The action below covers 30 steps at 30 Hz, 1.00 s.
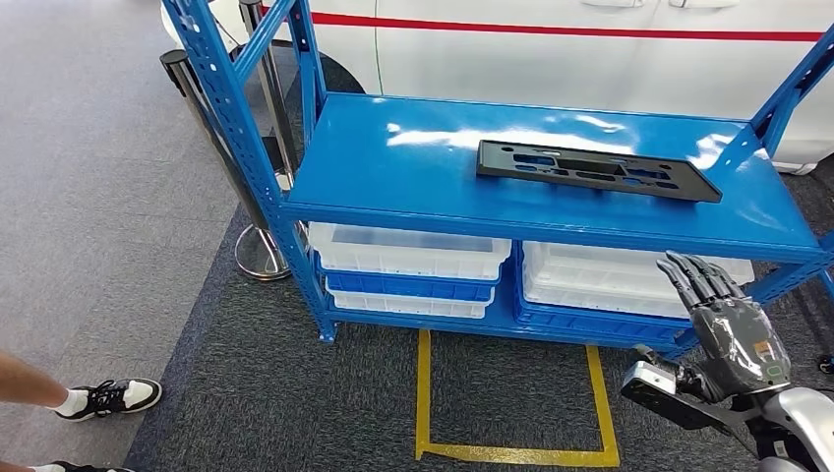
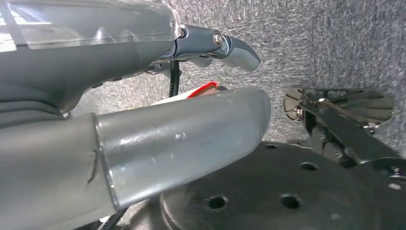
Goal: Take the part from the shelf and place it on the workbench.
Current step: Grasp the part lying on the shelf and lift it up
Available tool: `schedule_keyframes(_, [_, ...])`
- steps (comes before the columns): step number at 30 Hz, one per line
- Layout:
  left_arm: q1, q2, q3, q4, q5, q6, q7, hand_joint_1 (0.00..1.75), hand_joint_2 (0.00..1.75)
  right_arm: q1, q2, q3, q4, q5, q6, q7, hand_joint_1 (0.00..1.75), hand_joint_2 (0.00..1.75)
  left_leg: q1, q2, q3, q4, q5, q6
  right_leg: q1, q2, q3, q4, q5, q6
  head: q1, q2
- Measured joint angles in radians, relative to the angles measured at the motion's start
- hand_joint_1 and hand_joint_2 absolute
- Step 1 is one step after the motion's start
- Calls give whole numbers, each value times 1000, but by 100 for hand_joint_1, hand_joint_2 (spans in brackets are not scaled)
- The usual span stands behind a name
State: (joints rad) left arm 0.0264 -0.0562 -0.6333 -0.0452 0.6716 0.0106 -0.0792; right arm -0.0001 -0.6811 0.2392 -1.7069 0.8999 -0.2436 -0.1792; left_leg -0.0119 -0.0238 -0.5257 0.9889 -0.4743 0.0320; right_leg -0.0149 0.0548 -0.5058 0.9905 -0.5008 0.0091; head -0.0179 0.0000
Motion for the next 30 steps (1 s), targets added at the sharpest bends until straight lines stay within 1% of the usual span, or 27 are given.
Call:
schedule_keyframes(3, [-1, 4, -36, 10, 18, -15, 6, 0, 0, -27, -34, 57, -17, 60, -39, 11, 0, 0, -2, 0, -1, 2, -1, 1, -2, 0, 0, -1, 1, 2, 0, 0])
schedule_keyframes(7, [-2, 9, -76, 19, 39, -35, 10, 0, 0, -58, -67, 131, -35, 117, -79, 31, 0, 0, -6, 0, -4, 11, -4, 8, -8, 3, -1, -2, 1, 12, 0, 0])
schedule_keyframes(9, [-4, 10, -90, 21, 46, -42, 9, 0, 0, -71, -82, 156, -45, 125, -88, 39, 0, 0, -3, 3, 1, 0, 0, 16, -8, 2, 0, -3, 0, 17, 0, 0])
schedule_keyframes(10, [-5, 10, -95, 22, 48, -45, 9, 0, 0, -77, -88, 164, -50, 123, -89, 41, 0, 0, 0, 7, 6, -11, 4, 23, -7, -6, -4, 8, -8, 19, 0, 0])
schedule_keyframes(11, [-5, 10, -99, 23, 49, -47, 8, 0, 0, -84, -94, 171, -53, 120, -89, 43, 0, 0, 2, 11, 12, -21, 8, 29, -5, -16, -17, 35, -22, 20, 1, 0])
schedule_keyframes(12, [-5, 10, -102, 24, 49, -48, 7, 0, 0, -90, -99, 177, -56, 117, -89, 45, 0, 0, 4, 16, 17, -28, 10, 34, -5, -28, -42, 84, -46, 20, 2, 0])
schedule_keyframes(13, [-5, 10, -106, 25, 49, -48, 7, 0, 0, -93, -101, 183, -57, 115, -88, 47, 0, 0, 4, 19, 18, -30, 9, 37, -4, -37, -79, 149, -74, 21, 2, 0])
schedule_keyframes(14, [-5, 10, -109, 26, 49, -48, 7, 0, 0, -95, -103, 190, -57, 114, -88, 48, 0, 0, 3, 22, 19, -30, 7, 37, -5, -41, -120, 217, -96, 22, 2, 0])
schedule_keyframes(15, [-4, 10, -111, 27, 50, -48, 7, 0, 0, -94, -103, 196, -57, 113, -87, 48, 0, 0, 3, 25, 20, -28, 4, 36, -7, -43, -154, 267, -103, 24, 2, 0])
schedule_keyframes(16, [-4, 10, -112, 27, 50, -48, 7, 0, 0, -94, -105, 201, -57, 111, -87, 48, 0, 0, 3, 27, 23, -26, 0, 34, -9, -45, -172, 283, -90, 26, 2, 0])
schedule_keyframes(17, [-4, 10, -114, 27, 50, -48, 7, 0, 0, -94, -106, 206, -57, 108, -86, 48, 0, 0, 4, 29, 27, -22, -6, 32, -11, -47, -169, 259, -58, 28, 2, 0])
schedule_keyframes(18, [-3, 10, -114, 27, 50, -48, 7, 0, 0, -95, -109, 208, -58, 105, -85, 49, 0, 0, 5, 30, 33, -17, -14, 28, -14, -51, -148, 200, -12, 29, 2, 0])
schedule_keyframes(19, [-3, 10, -114, 28, 50, -48, 7, 0, 0, -95, -111, 210, -59, 102, -84, 49, 0, 0, 5, 30, 36, -11, -24, 22, -15, -56, -122, 138, 20, 30, 3, 0])
schedule_keyframes(20, [-3, 10, -115, 29, 50, -48, 7, 0, 0, -97, -114, 211, -61, 100, -83, 50, 0, 0, 4, 31, 37, -1, -34, 16, -14, -61, -100, 85, 41, 29, 4, 0])
schedule_keyframes(21, [-4, 10, -115, 30, 50, -48, 7, 0, 0, -98, -116, 213, -63, 99, -81, 51, 0, 0, 2, 32, 35, 6, -42, 9, -13, -64, -89, 55, 46, 25, 5, 0])
schedule_keyframes(22, [-4, 11, -115, 31, 50, -47, 7, 0, 0, -100, -118, 214, -66, 98, -80, 51, 0, 0, 0, 33, 32, 10, -47, 4, -11, -64, -87, 50, 37, 19, 6, 0])
schedule_keyframes(23, [-6, 11, -115, 32, 50, -47, 7, 0, 0, -100, -119, 216, -69, 97, -79, 51, 0, 0, -2, 35, 31, 13, -51, 0, -9, -61, -89, 48, 35, 13, 7, 0])
schedule_keyframes(24, [-6, 12, -115, 32, 50, -47, 7, 0, 0, -101, -119, 217, -71, 96, -78, 52, 0, 0, -1, 36, 32, 12, -55, -5, -11, -59, -89, 50, 33, 7, 7, 0])
schedule_keyframes(25, [-7, 12, -116, 32, 50, -47, 7, 0, 0, -102, -120, 217, -72, 94, -78, 52, 0, 0, 0, 36, 32, 20, -62, -11, -12, -56, -86, 49, 30, 1, 6, 0])
schedule_keyframes(26, [-7, 12, -116, 32, 50, -47, 7, 0, 0, -102, -120, 218, -74, 92, -78, 54, 0, 0, 2, 35, 22, 45, -76, -18, -13, -55, -83, 48, 28, -5, 5, 0])
schedule_keyframes(27, [-8, 13, -117, 32, 50, -47, 7, 0, 0, -103, -120, 218, -75, 88, -78, 56, 0, 0, 4, 34, 0, 91, -98, -25, -15, -55, -78, 47, 25, -10, 4, 0])
schedule_keyframes(28, [-8, 13, -117, 32, 50, -47, 7, 0, 0, -104, -120, 218, -76, 84, -76, 58, 0, 0, 7, 32, -36, 156, -123, -30, -15, -55, -75, 46, 22, -14, 4, 0])
schedule_keyframes(29, [-8, 13, -118, 32, 50, -47, 7, 0, 0, -104, -120, 218, -76, 79, -73, 61, 0, 0, 9, 32, -81, 229, -148, -33, -15, -54, -72, 47, 18, -17, 3, 0])
schedule_keyframes(30, [-8, 13, -118, 32, 50, -47, 7, 0, 0, -104, -120, 218, -76, 73, -67, 64, 0, 0, 11, 32, -122, 288, -158, -35, -15, -54, -68, 47, 14, -18, 3, 0])
